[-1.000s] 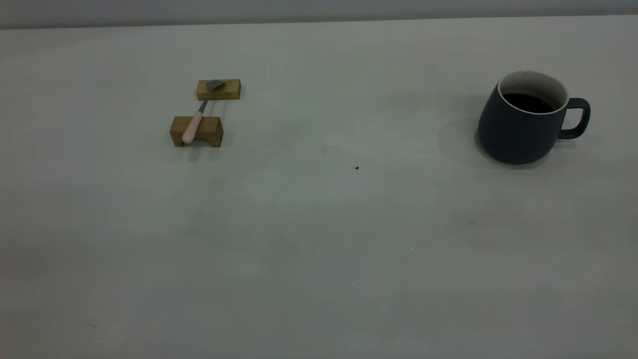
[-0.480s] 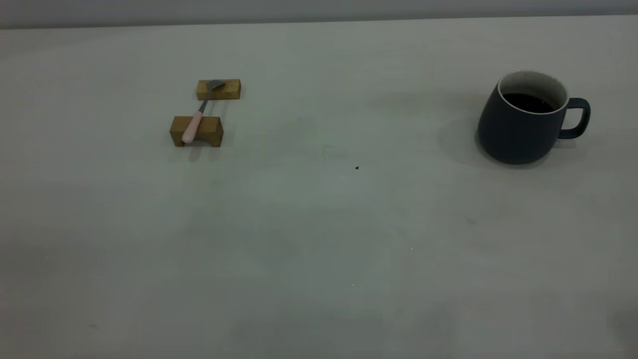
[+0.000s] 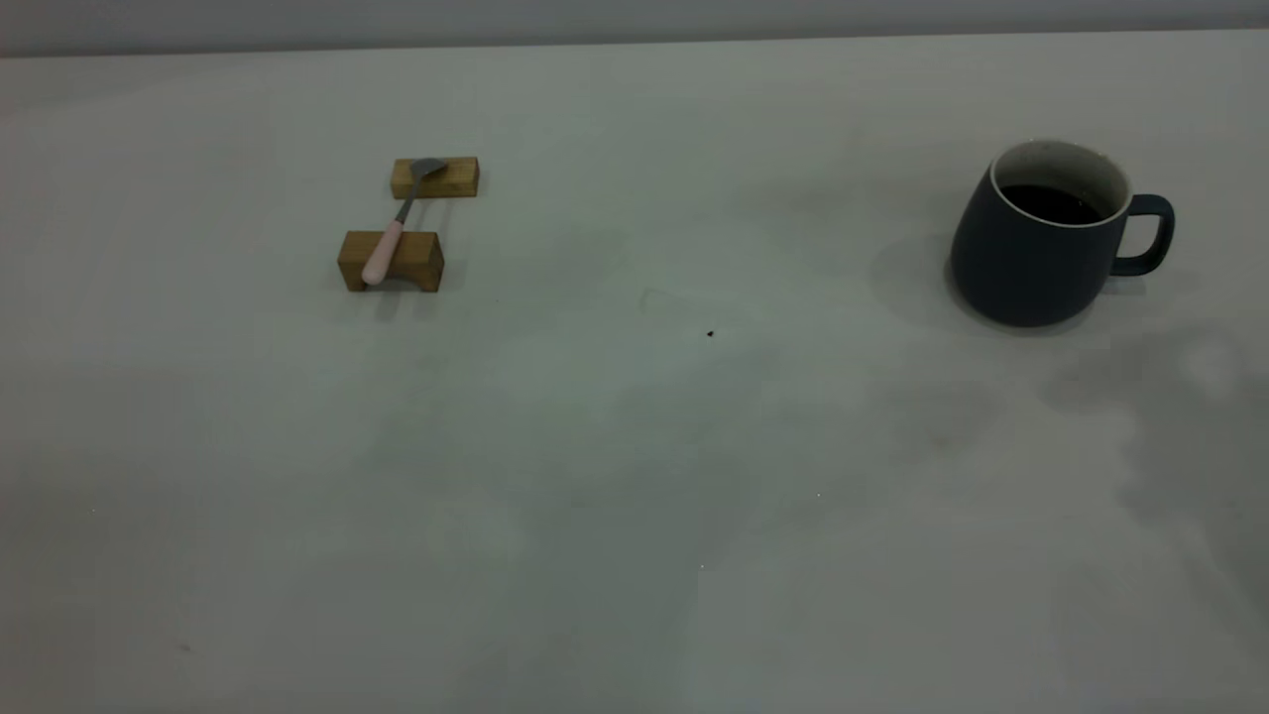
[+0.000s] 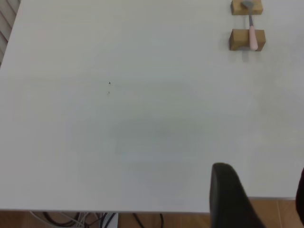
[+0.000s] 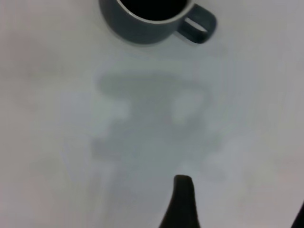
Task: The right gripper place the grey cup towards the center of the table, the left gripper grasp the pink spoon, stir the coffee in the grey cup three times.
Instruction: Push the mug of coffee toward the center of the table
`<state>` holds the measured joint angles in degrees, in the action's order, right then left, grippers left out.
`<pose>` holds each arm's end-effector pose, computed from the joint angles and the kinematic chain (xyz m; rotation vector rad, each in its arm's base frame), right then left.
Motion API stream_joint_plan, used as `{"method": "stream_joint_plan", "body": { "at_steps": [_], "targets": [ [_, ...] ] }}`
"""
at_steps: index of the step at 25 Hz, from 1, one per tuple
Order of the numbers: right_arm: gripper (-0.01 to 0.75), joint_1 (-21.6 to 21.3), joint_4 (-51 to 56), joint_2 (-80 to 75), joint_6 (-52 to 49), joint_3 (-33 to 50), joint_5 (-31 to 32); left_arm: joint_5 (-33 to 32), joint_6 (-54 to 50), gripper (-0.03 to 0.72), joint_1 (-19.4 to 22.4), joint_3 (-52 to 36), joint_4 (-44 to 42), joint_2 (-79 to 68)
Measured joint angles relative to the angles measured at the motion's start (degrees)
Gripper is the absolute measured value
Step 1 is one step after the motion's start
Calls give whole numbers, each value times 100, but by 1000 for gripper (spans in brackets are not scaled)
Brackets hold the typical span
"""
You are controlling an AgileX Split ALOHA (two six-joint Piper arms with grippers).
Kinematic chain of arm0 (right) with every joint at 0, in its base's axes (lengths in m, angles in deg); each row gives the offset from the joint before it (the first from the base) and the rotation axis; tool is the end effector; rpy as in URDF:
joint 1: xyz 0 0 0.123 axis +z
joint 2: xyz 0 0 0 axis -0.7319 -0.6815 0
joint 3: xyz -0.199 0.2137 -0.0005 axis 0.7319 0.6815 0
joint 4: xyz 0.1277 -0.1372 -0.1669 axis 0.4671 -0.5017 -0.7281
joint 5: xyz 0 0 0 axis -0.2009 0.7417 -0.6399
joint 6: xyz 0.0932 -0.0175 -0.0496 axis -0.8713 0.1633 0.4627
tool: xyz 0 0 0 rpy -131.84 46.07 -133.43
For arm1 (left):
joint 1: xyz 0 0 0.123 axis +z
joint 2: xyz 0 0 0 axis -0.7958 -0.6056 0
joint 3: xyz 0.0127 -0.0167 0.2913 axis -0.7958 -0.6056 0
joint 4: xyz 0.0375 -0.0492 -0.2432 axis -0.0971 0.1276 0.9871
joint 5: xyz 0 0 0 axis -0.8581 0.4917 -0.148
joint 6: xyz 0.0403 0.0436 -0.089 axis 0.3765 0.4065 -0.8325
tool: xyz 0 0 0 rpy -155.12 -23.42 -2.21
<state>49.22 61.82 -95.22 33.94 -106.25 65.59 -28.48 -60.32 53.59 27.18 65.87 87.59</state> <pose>0.2841 0.0038 0.1877 -0.7350 2.6545 -0.2209 -0.0034 0.0025 0.2595 -0.0304 2.1070 0.0333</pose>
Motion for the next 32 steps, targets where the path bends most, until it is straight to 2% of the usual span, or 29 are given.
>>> {"method": "stream_joint_plan", "body": {
  "at_steps": [10, 21, 32],
  "targets": [
    [704, 0, 54, -2435, 1942, -1438, -316, 0, 0, 421, 0, 0, 0, 0],
    [697, 0, 128, -3651, 3719, -2469, -341, 0, 0, 421, 0, 0, 0, 0],
    [664, 0, 152, -4165, 4160, -2654, -554, 0, 0, 421, 0, 0, 0, 0]
  ]
}}
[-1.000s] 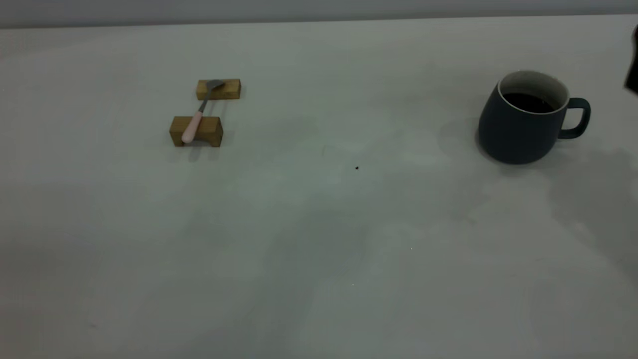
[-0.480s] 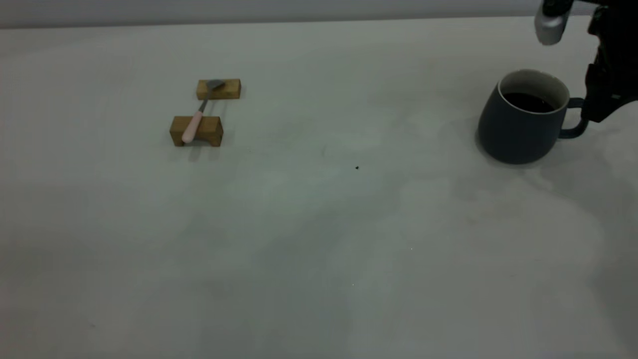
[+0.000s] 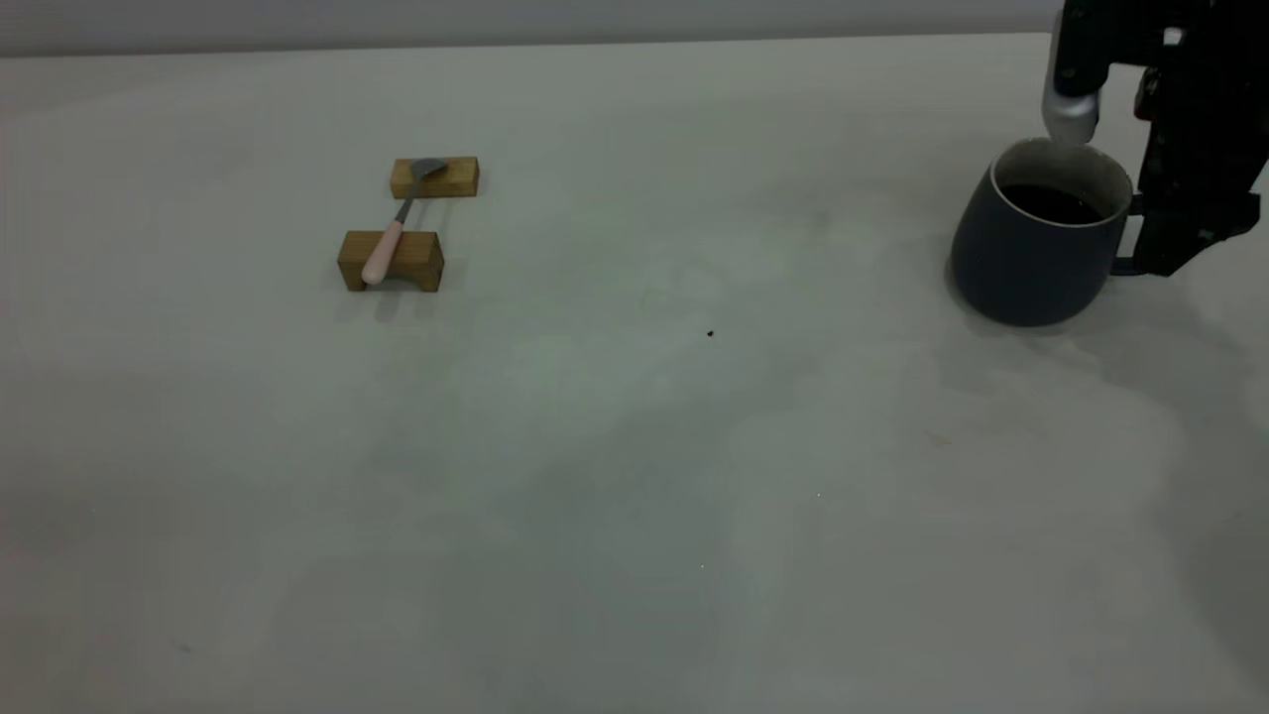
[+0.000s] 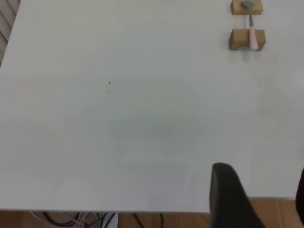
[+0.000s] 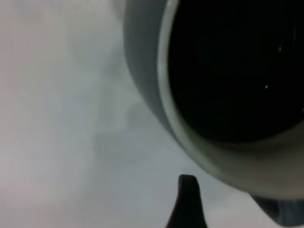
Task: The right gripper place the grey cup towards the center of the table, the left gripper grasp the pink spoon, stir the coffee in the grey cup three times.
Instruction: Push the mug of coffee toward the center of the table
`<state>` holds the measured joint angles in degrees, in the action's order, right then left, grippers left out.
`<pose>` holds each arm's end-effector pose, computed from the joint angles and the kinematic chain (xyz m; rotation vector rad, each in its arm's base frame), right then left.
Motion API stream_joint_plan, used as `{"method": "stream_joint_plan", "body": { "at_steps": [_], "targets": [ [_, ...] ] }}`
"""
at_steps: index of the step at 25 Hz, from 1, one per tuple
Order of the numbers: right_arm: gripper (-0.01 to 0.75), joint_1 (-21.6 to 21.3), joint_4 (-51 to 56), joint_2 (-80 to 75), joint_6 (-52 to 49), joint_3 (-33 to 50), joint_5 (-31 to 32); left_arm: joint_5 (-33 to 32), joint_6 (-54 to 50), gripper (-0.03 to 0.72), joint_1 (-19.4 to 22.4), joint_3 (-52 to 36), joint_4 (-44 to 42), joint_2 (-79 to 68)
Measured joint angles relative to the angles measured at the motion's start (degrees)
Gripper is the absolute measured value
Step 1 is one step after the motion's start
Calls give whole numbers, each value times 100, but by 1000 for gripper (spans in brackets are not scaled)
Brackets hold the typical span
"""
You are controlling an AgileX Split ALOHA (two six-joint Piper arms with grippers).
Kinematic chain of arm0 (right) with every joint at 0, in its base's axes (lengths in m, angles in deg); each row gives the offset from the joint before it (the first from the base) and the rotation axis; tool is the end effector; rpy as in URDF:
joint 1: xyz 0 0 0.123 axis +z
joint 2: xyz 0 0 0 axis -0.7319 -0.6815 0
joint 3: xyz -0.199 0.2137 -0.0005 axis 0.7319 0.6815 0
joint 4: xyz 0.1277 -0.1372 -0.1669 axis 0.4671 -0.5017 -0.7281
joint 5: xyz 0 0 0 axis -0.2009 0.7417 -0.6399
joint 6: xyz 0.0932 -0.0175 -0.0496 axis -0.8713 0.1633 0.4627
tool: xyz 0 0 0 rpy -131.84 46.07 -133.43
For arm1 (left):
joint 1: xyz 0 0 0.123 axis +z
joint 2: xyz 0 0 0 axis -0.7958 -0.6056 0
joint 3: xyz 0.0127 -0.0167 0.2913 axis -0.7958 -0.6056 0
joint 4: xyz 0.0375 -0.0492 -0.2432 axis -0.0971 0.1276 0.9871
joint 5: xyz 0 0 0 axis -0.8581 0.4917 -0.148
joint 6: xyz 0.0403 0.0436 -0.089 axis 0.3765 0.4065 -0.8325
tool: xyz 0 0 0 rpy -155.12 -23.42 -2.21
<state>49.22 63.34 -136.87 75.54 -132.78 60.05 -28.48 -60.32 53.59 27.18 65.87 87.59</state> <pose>0.4127 0.0111 0.0392 -1.7388 2.3940 -0.2493 -0.0034 0.0025 0.2595 -0.0304 2.1070 0.0333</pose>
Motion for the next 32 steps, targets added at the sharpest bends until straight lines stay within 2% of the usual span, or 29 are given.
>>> {"method": "stream_joint_plan", "body": {
  "at_steps": [3, 7, 16, 18, 25, 32],
  "targets": [
    [622, 0, 75, -71, 7, 0, -104, 0, 0, 421, 0, 0, 0, 0],
    [526, 0, 297, -109, 7, 0, -120, 0, 0, 421, 0, 0, 0, 0],
    [232, 0, 750, -109, 0, -7, 131, 0, 0, 421, 0, 0, 0, 0],
    [189, 0, 873, -110, 0, -7, 259, 0, 0, 421, 0, 0, 0, 0],
    [176, 62, 1363, -115, -31, -12, 382, 0, 0, 421, 0, 0, 0, 0],
    [176, 709, 1531, -122, -408, -35, 287, 0, 0, 421, 0, 0, 0, 0]
  ]
}}
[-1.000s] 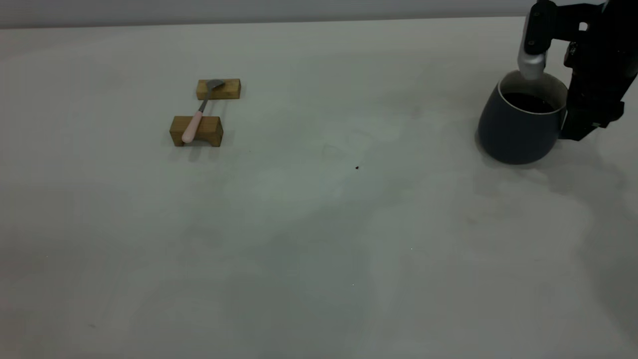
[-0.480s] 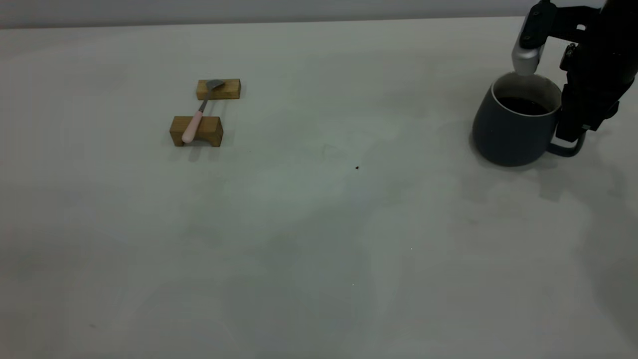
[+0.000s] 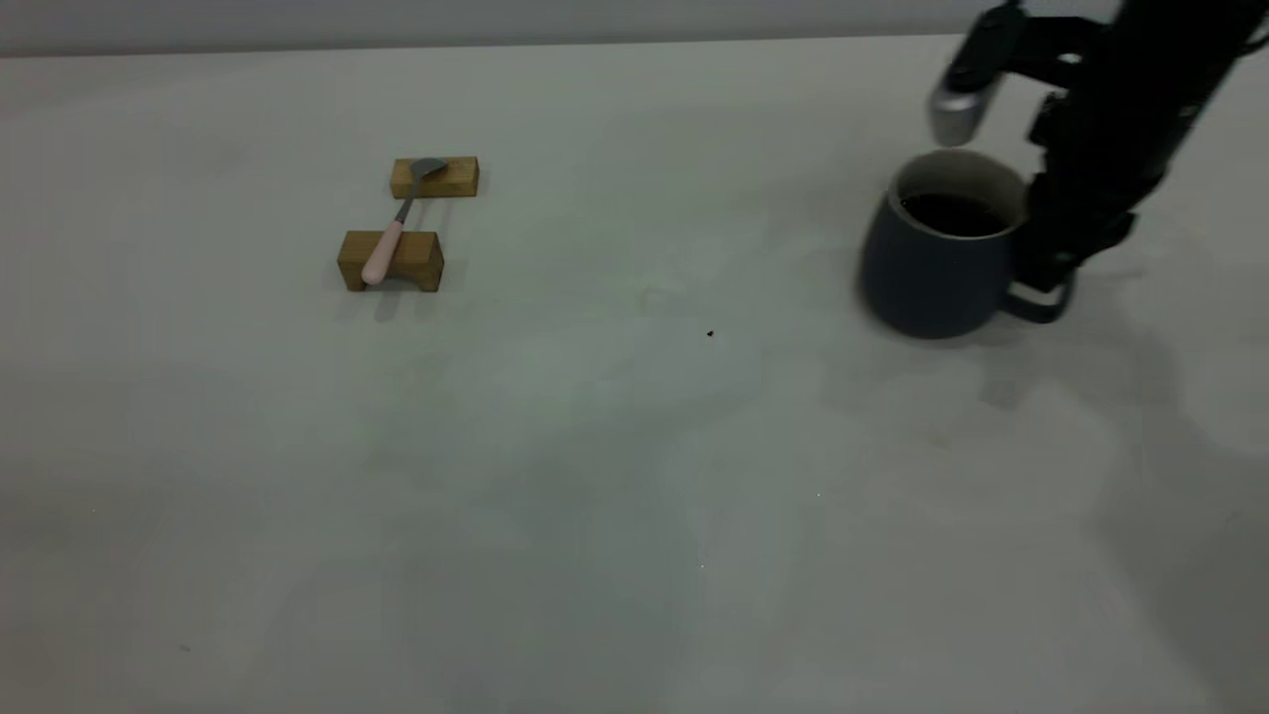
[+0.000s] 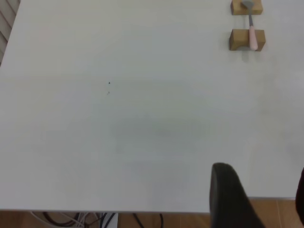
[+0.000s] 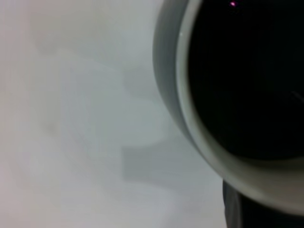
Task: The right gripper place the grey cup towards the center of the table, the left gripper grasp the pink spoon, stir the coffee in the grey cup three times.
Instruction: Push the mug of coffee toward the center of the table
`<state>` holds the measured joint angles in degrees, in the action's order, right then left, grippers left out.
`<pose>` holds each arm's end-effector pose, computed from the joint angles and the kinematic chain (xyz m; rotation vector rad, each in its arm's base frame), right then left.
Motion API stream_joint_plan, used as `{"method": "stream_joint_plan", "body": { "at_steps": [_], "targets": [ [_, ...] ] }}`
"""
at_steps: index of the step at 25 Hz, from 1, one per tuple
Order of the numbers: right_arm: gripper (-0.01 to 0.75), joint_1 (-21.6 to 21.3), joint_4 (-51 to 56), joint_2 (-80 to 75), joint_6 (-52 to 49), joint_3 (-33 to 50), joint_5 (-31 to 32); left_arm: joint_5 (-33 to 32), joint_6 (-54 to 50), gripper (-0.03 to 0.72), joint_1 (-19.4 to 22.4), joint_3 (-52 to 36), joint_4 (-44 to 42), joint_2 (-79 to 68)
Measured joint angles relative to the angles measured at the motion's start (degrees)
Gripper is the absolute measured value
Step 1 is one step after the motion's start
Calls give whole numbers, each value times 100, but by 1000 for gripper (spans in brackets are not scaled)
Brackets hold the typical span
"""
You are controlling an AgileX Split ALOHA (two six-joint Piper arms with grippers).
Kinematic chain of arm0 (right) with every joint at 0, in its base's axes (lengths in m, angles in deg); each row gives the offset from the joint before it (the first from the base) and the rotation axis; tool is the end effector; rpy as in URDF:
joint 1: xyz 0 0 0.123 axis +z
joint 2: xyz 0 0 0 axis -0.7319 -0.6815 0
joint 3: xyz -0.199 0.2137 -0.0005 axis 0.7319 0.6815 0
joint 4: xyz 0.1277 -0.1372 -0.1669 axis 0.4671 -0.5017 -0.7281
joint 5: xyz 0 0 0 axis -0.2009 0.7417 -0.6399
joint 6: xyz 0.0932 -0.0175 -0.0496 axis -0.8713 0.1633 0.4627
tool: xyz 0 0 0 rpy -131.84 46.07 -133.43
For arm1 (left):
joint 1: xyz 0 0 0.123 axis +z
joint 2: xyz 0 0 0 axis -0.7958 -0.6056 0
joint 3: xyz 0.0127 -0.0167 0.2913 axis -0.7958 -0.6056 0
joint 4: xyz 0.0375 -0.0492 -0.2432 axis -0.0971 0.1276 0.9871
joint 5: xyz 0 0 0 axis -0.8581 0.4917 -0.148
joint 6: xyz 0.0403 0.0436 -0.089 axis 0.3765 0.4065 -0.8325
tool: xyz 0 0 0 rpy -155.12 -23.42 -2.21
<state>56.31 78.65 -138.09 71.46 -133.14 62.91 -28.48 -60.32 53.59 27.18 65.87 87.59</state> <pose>0.4012 0.0742 0.0309 -1.5208 2.5262 0.0144 -0.0034 0.0025 0.2595 -0.0304 2.1070 0.0333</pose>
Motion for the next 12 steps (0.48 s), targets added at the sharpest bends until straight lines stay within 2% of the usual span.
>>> {"method": "stream_joint_plan", "body": {
  "at_steps": [12],
  "targets": [
    [176, 1147, 74, -78, -849, -365, -140, 0, 0, 421, 0, 0, 0, 0]
  ]
}}
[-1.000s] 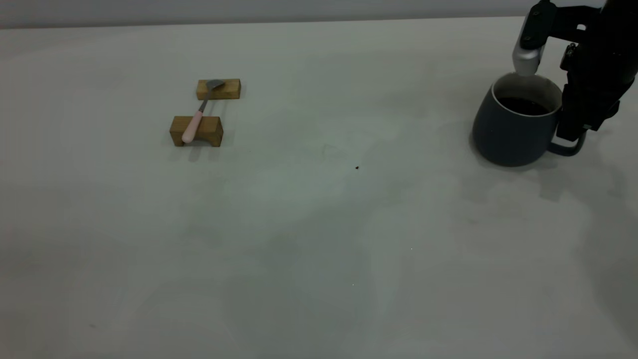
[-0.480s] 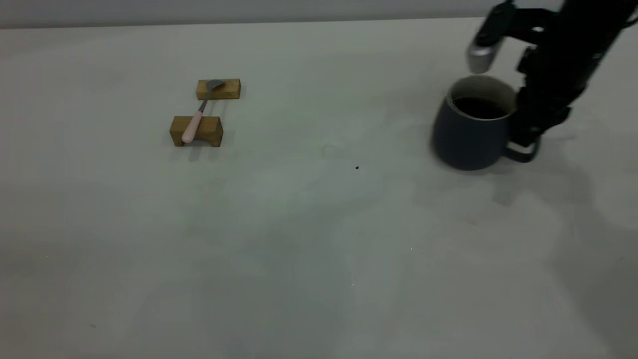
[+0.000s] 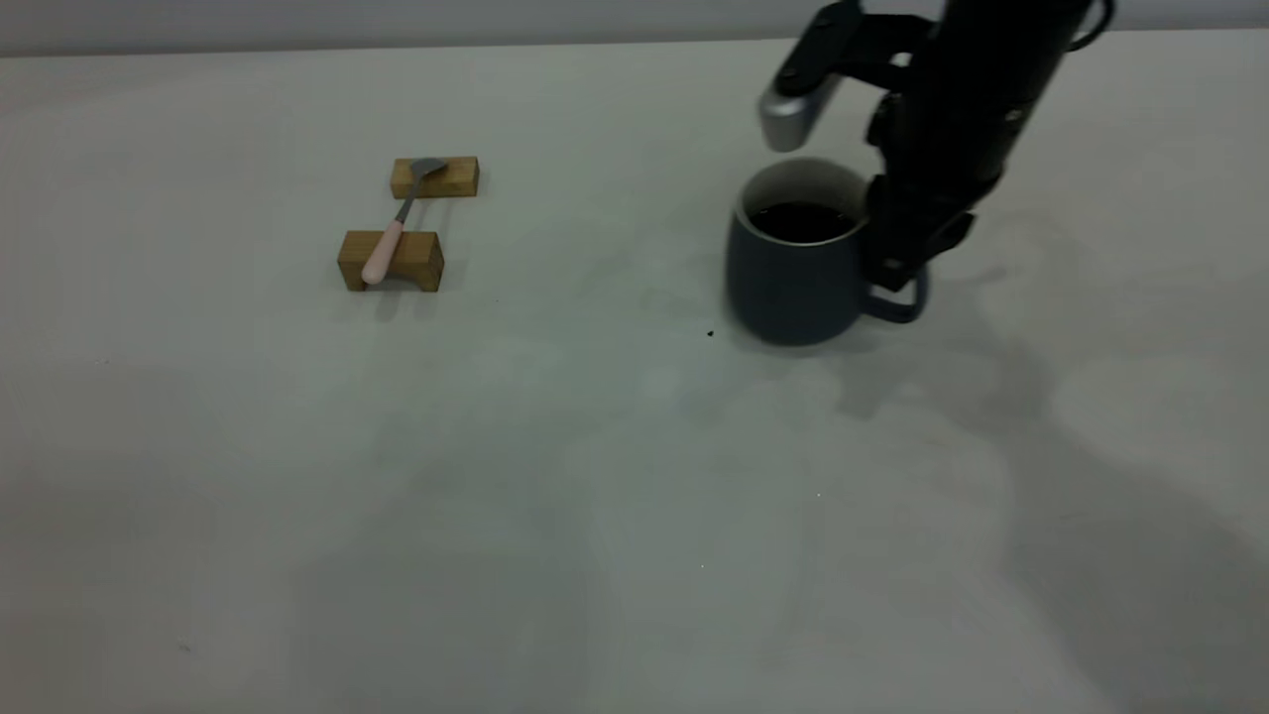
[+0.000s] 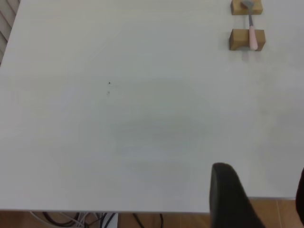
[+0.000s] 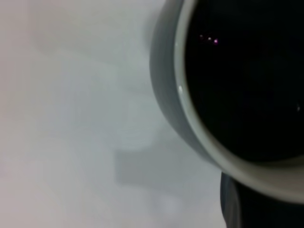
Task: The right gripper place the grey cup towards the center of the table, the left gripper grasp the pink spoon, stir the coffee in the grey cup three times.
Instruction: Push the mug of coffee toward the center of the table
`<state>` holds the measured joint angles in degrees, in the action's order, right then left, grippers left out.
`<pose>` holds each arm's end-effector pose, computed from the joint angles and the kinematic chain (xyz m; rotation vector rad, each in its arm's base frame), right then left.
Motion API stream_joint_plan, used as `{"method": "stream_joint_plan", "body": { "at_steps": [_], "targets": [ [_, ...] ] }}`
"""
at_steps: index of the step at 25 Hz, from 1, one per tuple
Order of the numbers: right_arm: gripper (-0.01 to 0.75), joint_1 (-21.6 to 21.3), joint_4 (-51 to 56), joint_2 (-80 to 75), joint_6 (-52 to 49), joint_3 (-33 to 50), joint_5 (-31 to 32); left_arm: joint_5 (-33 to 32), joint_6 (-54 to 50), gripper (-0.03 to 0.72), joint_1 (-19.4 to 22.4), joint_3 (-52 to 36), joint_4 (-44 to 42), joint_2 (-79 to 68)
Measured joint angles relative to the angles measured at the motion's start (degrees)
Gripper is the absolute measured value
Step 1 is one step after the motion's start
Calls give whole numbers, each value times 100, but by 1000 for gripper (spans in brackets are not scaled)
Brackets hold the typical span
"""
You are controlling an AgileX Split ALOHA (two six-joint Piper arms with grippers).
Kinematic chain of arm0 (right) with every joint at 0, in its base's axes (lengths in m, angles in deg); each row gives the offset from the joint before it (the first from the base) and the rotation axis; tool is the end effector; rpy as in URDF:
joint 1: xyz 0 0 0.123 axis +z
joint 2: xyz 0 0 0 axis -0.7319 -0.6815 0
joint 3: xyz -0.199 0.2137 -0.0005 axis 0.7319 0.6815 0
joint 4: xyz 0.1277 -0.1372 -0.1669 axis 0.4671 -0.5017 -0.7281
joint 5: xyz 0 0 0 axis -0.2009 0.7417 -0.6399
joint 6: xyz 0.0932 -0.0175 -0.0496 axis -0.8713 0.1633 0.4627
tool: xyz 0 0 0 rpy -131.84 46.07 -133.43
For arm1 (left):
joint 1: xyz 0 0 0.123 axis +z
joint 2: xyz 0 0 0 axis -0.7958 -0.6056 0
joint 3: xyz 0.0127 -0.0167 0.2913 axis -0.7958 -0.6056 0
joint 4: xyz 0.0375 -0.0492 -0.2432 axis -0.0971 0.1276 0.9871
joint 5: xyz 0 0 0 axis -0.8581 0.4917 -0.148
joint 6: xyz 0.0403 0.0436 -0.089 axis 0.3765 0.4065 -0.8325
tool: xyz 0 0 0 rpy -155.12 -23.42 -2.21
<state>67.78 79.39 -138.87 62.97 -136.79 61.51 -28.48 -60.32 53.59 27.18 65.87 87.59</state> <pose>0.3965 0.1596 0.0385 -1.5362 2.4350 0.0458 -0.0034 0.0025 0.2595 -0.0304 2.1070 0.0333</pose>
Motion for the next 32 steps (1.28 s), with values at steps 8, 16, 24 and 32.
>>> {"method": "stream_joint_plan", "body": {
  "at_steps": [8, 16, 24, 32],
  "targets": [
    [176, 285, 457, 0, -70, 0, -243, 0, 0, 421, 0, 0, 0, 0],
    [176, 328, 955, -4, -76, 0, -498, 0, 0, 421, 0, 0, 0, 0],
    [176, 328, 972, -4, -82, 0, -541, 0, 0, 421, 0, 0, 0, 0],
    [176, 328, 977, -4, -82, 0, -541, 0, 0, 421, 0, 0, 0, 0]
  ]
}}
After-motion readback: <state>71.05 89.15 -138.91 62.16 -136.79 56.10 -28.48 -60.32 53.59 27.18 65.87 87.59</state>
